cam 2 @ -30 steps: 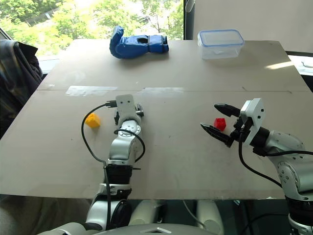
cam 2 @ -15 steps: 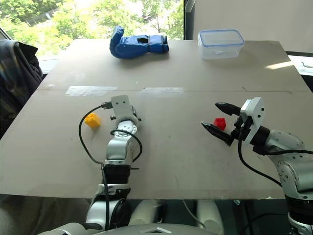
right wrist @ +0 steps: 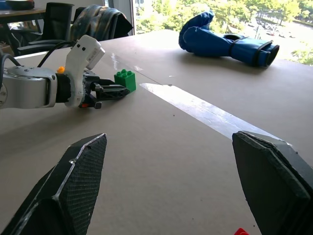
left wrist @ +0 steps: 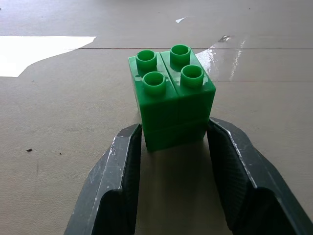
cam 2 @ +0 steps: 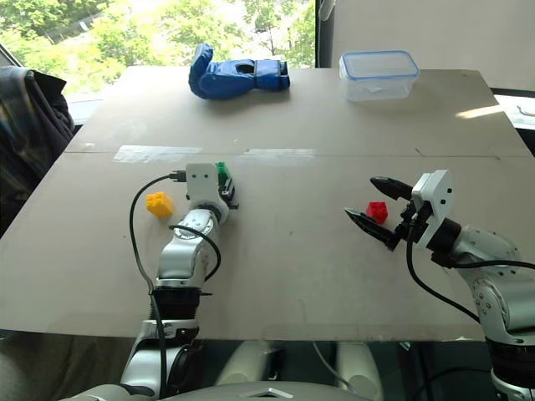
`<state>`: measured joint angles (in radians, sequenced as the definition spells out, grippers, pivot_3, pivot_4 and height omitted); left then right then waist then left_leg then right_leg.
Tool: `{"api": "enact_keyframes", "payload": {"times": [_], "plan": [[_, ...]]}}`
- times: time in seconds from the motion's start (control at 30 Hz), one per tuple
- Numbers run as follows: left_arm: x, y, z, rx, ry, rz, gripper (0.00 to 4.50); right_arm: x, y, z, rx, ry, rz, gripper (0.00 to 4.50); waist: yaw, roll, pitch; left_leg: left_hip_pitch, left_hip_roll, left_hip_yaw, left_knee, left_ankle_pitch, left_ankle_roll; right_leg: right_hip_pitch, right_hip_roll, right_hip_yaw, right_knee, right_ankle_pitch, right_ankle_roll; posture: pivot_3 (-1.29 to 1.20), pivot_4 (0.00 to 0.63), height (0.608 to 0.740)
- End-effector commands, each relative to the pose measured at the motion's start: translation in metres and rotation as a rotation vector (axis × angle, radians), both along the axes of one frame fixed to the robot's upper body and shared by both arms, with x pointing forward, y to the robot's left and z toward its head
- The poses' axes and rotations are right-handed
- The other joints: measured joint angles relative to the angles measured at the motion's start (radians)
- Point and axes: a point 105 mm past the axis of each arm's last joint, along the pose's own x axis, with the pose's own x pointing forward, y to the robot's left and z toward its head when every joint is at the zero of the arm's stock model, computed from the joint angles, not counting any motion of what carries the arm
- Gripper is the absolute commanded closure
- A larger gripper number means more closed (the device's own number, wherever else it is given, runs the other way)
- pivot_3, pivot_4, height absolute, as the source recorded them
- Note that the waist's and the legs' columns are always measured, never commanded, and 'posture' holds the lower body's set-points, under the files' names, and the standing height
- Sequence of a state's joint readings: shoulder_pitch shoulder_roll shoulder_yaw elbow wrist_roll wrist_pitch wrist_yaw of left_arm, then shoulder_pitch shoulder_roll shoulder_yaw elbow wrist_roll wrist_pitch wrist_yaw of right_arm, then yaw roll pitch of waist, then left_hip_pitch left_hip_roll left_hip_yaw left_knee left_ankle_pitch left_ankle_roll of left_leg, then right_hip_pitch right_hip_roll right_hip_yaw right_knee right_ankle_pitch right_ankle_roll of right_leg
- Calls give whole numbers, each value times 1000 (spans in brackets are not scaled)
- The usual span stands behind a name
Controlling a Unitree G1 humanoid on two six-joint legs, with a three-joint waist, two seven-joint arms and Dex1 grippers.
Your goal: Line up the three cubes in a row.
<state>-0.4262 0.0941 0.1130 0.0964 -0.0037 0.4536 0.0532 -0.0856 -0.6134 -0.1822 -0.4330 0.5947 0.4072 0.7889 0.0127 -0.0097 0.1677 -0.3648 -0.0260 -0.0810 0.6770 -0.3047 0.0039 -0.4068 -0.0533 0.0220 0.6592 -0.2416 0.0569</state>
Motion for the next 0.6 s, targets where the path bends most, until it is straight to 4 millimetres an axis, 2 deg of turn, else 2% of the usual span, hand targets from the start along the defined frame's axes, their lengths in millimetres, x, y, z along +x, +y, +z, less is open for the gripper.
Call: {"api": "enact_keyframes", "payload": {"times": [0.03,0.2,0.3,0.33,0.6], "plan": [[3,2,9,-1,-42,-2,2404,-2,-2,12,1,-62,-9,287,-1,0,0,0,0,0,0,0,0,0,0,0,0,0,0,0,150,740],[5,6,7,-17,-47,-1,2404,-1,-2,12,-6,-62,-7,287,-1,0,0,0,0,0,0,0,0,0,0,0,0,0,0,0,150,740],[5,8,6,-7,-48,11,3230,0,-2,12,-9,-63,-5,287,-1,0,0,0,0,0,0,0,0,0,0,0,0,0,0,0,150,740],[5,9,4,1,-38,17,3341,0,-2,12,-10,-63,-3,287,-1,0,0,0,0,0,0,0,0,0,0,0,0,0,0,0,150,740],[4,11,2,11,-33,15,3340,1,-2,12,-16,-65,2,287,-1,0,0,0,0,0,0,0,0,0,0,0,1,0,0,0,150,740]]}}
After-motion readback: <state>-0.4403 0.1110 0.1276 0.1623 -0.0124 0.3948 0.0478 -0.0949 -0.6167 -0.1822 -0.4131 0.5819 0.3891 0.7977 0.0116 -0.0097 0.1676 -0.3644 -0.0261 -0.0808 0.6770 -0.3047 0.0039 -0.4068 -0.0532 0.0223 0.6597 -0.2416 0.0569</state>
